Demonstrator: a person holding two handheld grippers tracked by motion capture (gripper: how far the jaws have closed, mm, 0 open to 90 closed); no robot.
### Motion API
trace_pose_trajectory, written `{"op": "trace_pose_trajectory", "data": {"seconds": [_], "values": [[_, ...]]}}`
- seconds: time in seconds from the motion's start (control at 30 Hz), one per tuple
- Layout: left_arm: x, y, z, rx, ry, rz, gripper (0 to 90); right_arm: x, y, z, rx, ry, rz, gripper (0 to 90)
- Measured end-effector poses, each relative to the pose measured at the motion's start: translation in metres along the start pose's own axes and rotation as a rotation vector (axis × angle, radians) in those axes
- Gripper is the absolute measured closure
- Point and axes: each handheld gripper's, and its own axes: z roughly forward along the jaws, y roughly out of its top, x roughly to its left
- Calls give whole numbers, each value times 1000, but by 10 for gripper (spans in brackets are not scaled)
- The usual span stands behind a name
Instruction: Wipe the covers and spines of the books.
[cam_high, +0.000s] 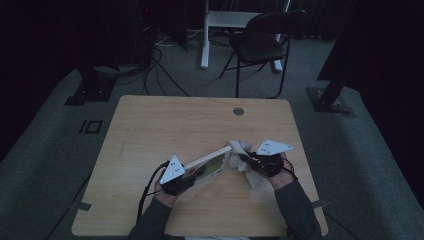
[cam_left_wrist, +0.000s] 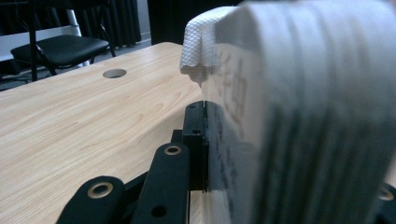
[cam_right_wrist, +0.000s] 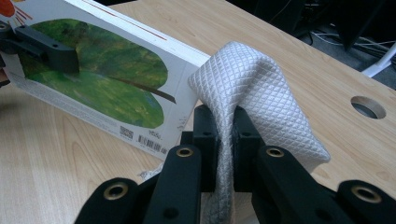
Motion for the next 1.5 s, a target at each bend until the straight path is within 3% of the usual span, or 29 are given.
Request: {"op": "trace_pose_trajectory", "data": {"seconds": [0.27,0.67,1.5], "values": [[-1,2,-1,-10,-1,3,781,-1,-1,3,8,1,19,838],[-2,5,-3,-24,-6,4,780,5,0,9,19,26,-3,837],[-3,8,-6,-44,-10,-3,781,8,-1,16,25,67,1,836]]}}
